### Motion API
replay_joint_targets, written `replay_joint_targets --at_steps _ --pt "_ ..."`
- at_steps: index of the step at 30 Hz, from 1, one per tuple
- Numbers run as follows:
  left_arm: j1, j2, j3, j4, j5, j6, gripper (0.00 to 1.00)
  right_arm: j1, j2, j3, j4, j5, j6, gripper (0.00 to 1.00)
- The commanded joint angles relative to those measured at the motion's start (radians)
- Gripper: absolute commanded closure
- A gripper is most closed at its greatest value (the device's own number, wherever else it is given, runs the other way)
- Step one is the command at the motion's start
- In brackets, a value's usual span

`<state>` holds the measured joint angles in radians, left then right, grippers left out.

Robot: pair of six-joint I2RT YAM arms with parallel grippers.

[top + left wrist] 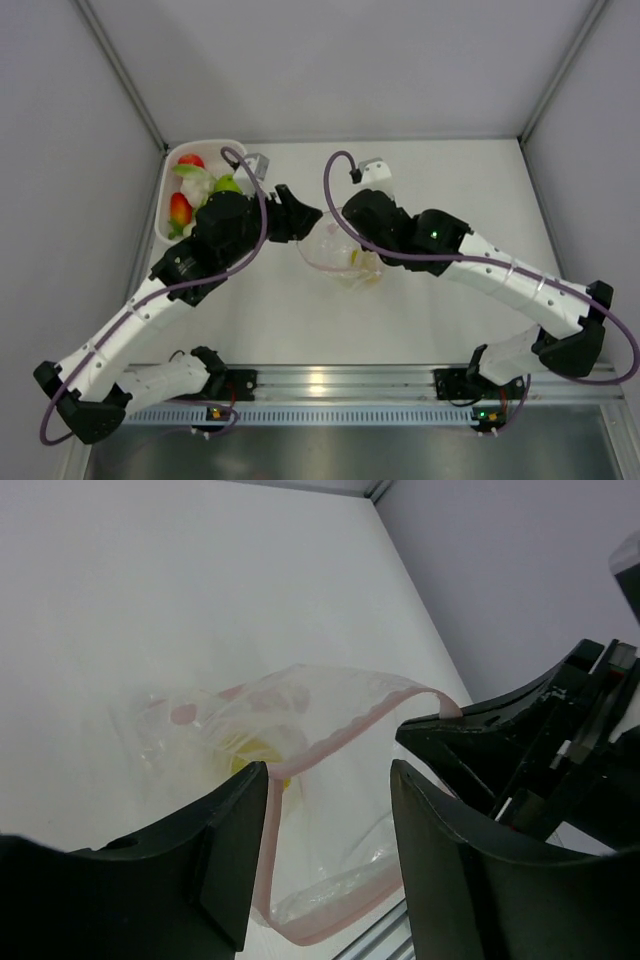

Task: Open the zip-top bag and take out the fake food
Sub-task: Pick up the fake fruit from the zipper food storage bag.

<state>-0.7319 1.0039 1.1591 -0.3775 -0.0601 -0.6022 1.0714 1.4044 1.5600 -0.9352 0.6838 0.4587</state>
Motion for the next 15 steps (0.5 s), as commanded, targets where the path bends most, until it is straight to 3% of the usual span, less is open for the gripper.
replay_joint_targets --at_steps 1,6,12,15 --pt "-0.003 -0.039 0.063 0.014 0.0 0.001 0.43 0.001 0.011 0.058 0.065 0.008 0.014 1.0" --pt "-0.006 -0.013 0.085 0.023 0.108 -0.028 0.51 -0.008 0.022 0.06 0.096 0.005 0.017 1.0" --pt "-0.066 0.055 0.074 0.049 0.109 -0.048 0.79 -0.025 0.039 0.057 0.134 -0.019 0.021 1.0" --pt "-0.096 0.076 0.048 0.095 0.115 -0.05 0.87 -0.036 0.045 0.054 0.148 -0.044 0.024 1.0"
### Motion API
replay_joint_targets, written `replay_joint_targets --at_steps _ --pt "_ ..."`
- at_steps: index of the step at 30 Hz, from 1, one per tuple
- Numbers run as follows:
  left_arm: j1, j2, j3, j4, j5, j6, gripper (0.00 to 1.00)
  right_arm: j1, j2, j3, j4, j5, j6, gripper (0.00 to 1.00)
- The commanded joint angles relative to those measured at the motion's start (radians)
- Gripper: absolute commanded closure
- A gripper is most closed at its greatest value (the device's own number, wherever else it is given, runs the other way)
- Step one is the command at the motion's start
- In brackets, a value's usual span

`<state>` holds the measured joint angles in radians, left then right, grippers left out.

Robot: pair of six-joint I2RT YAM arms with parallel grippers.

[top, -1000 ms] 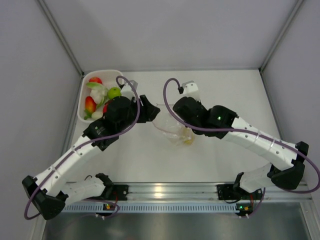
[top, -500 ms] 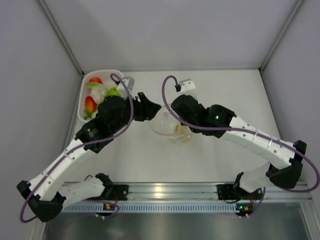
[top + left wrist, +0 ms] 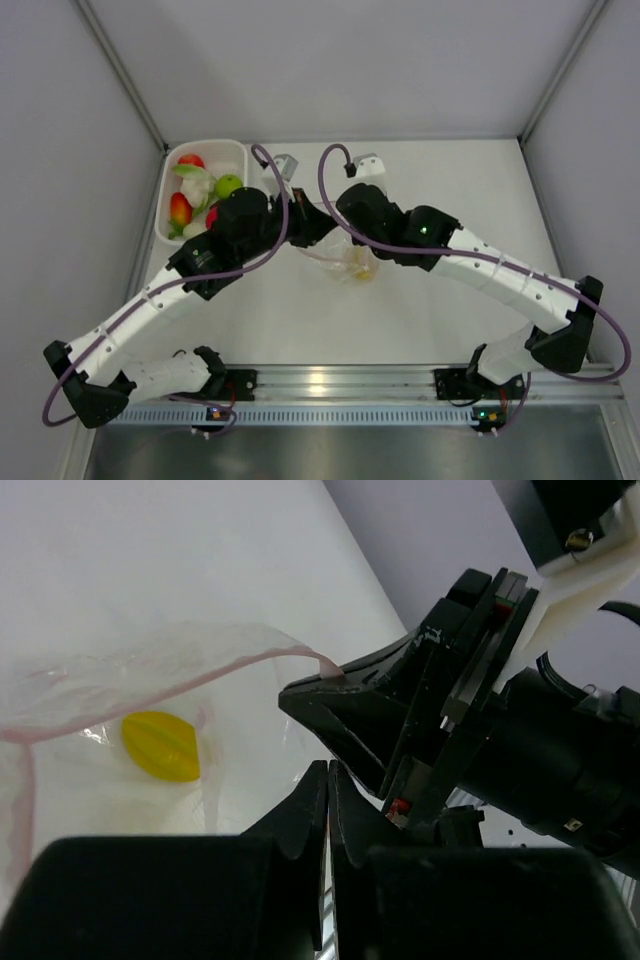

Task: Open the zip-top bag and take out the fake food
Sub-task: Pick up the fake fruit from the zipper food storage bag.

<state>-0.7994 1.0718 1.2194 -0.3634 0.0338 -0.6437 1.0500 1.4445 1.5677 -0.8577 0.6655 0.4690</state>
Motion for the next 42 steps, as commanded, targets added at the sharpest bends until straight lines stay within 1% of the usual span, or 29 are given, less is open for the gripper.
replay_joint_targets --at_steps 1,2,4,5,7,8,9,10,11,15,22,25,30,33,37,39,42 --pt "-0.034 0.013 -0.021 0.095 0.029 -0.004 0.98 -0.024 0.005 0.042 0.078 -0.05 0.019 1.0" --pt "-0.038 0.013 -0.049 0.113 0.031 -0.002 1.0 -0.027 0.002 0.037 0.086 -0.063 0.02 1.0" --pt "-0.046 0.007 -0.09 0.193 0.046 0.013 1.0 -0.038 -0.016 0.011 0.123 -0.092 0.028 1.0" --pt "-0.047 -0.006 -0.139 0.225 0.049 0.021 1.0 -0.042 -0.024 0.002 0.135 -0.101 0.031 1.0" --pt "-0.047 -0.019 -0.19 0.337 0.049 0.058 1.0 -0.057 -0.045 -0.027 0.161 -0.133 0.039 1.0" --pt "-0.049 -0.045 -0.257 0.393 0.061 0.082 1.0 -0.061 -0.052 -0.035 0.183 -0.144 0.042 1.0" --pt "-0.055 -0.059 -0.289 0.441 0.052 0.125 1.0 -0.065 -0.058 -0.041 0.192 -0.173 0.043 1.0" --pt "-0.061 -0.071 -0.319 0.505 0.035 0.143 1.0 -0.071 -0.068 -0.055 0.201 -0.188 0.046 1.0" --pt "-0.064 -0.088 -0.366 0.535 0.005 0.156 1.0 -0.073 -0.073 -0.061 0.222 -0.204 0.046 1.0" --pt "-0.066 -0.098 -0.434 0.63 -0.023 0.235 1.0 -0.076 -0.091 -0.09 0.259 -0.28 0.053 1.0" --pt "-0.066 -0.041 -0.515 0.805 -0.022 0.317 1.0 -0.074 -0.124 -0.139 0.348 -0.455 0.08 1.0" --pt "-0.067 -0.036 -0.543 0.839 0.004 0.354 1.0 -0.074 -0.137 -0.15 0.355 -0.466 0.088 1.0" --pt "-0.076 -0.046 -0.624 0.885 0.069 0.42 1.0 -0.076 -0.156 -0.153 0.35 -0.435 0.083 1.0" --pt "-0.083 -0.046 -0.661 0.883 0.101 0.457 1.0 -0.087 -0.154 -0.141 0.327 -0.435 0.071 1.0" --pt "-0.083 -0.047 -0.716 0.88 0.149 0.464 1.0 -0.111 -0.164 -0.13 0.295 -0.419 0.039 1.0" --pt "-0.083 -0.044 -0.727 0.873 0.198 0.46 1.0 -0.136 -0.164 -0.124 0.275 -0.425 0.011 1.0" --pt "-0.083 -0.026 -0.704 0.807 0.271 0.473 1.0 -0.159 -0.164 -0.117 0.253 -0.451 -0.035 1.0"
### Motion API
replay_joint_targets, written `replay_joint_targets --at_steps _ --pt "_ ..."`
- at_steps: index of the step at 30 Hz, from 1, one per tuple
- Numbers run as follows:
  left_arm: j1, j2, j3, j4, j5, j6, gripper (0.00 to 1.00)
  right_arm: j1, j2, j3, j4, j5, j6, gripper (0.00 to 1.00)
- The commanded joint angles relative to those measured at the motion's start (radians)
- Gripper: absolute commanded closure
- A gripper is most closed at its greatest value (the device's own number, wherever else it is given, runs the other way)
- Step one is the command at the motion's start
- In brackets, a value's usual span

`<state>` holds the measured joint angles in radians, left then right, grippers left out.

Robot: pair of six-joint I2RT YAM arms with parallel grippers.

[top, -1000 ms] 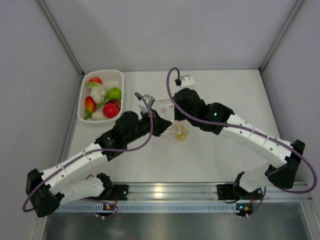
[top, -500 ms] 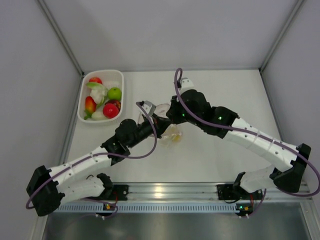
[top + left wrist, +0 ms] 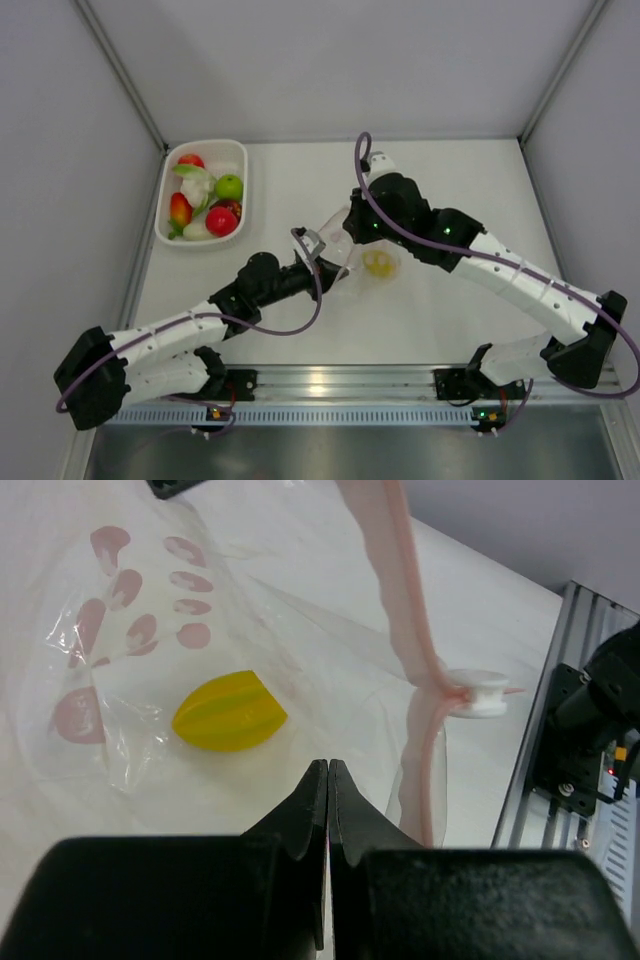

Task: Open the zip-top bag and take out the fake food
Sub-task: Pick up the fake fruit from the zipper food storage bag.

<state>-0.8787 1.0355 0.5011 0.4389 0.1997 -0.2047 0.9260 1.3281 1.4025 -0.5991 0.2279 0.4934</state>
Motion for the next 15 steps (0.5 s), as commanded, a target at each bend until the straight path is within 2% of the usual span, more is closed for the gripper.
replay_joint_targets --at_steps 1,9,15 --pt "-0.003 0.027 0.036 -0.015 0.13 0.039 1.0 -0.038 -0.043 0.05 -0.008 -0.021 -0.07 1.0" --pt "-0.005 0.126 0.131 -0.16 0.309 0.077 1.0 -0.049 -0.007 0.099 -0.054 -0.163 -0.193 1.0" --pt "-0.006 0.198 0.208 -0.31 0.331 0.116 1.0 -0.049 -0.065 0.07 -0.015 -0.22 -0.242 1.0"
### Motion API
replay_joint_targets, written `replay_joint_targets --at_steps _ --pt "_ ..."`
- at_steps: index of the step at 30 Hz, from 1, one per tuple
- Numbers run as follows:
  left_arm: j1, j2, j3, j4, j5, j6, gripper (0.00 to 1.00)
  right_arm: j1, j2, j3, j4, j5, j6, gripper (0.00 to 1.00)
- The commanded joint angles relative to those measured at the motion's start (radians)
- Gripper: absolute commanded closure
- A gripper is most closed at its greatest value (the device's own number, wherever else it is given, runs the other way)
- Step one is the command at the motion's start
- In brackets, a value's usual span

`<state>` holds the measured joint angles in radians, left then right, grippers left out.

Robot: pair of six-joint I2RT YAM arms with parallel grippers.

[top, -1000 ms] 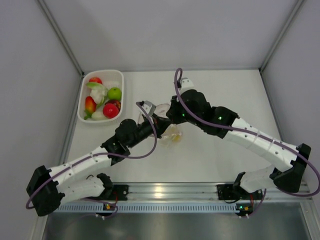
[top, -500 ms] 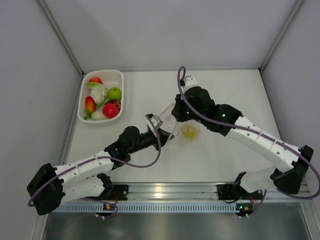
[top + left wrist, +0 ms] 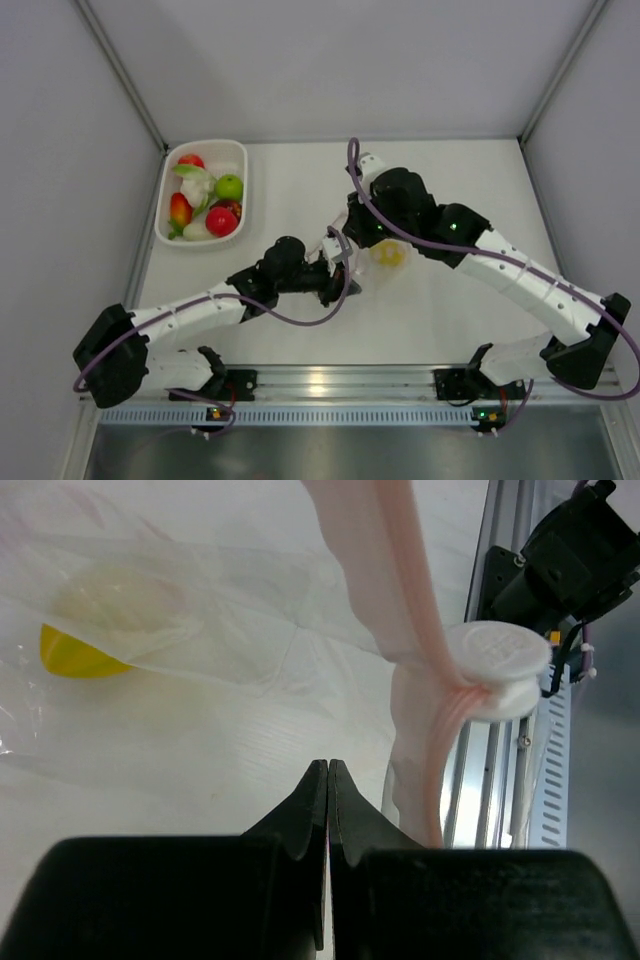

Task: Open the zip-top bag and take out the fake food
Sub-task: Pick up the fake fruit from the zipper food storage bag.

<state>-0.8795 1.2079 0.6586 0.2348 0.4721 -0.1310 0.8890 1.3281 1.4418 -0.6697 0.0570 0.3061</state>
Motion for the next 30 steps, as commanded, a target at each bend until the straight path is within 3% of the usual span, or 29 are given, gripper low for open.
replay_joint_targets --at_steps 1,10,18,21,30 --pt "-0.007 0.036 0.065 -0.117 0.057 0.044 1.0 -0.013 -0.075 0.025 0.064 -0.051 -0.061 1.0" --pt "-0.007 0.114 0.124 -0.221 -0.007 0.051 1.0 -0.013 -0.162 -0.053 0.131 -0.065 -0.108 1.0" --pt "-0.007 0.251 0.233 -0.406 -0.193 0.041 1.0 -0.013 -0.242 -0.132 0.188 -0.019 -0.127 1.0" --pt "-0.007 0.251 0.246 -0.433 -0.329 0.011 1.0 -0.012 -0.25 -0.139 0.176 -0.016 -0.128 1.0" --pt "-0.006 0.249 0.295 -0.535 -0.508 0.021 1.0 -0.012 -0.27 -0.211 0.229 0.026 -0.105 1.0"
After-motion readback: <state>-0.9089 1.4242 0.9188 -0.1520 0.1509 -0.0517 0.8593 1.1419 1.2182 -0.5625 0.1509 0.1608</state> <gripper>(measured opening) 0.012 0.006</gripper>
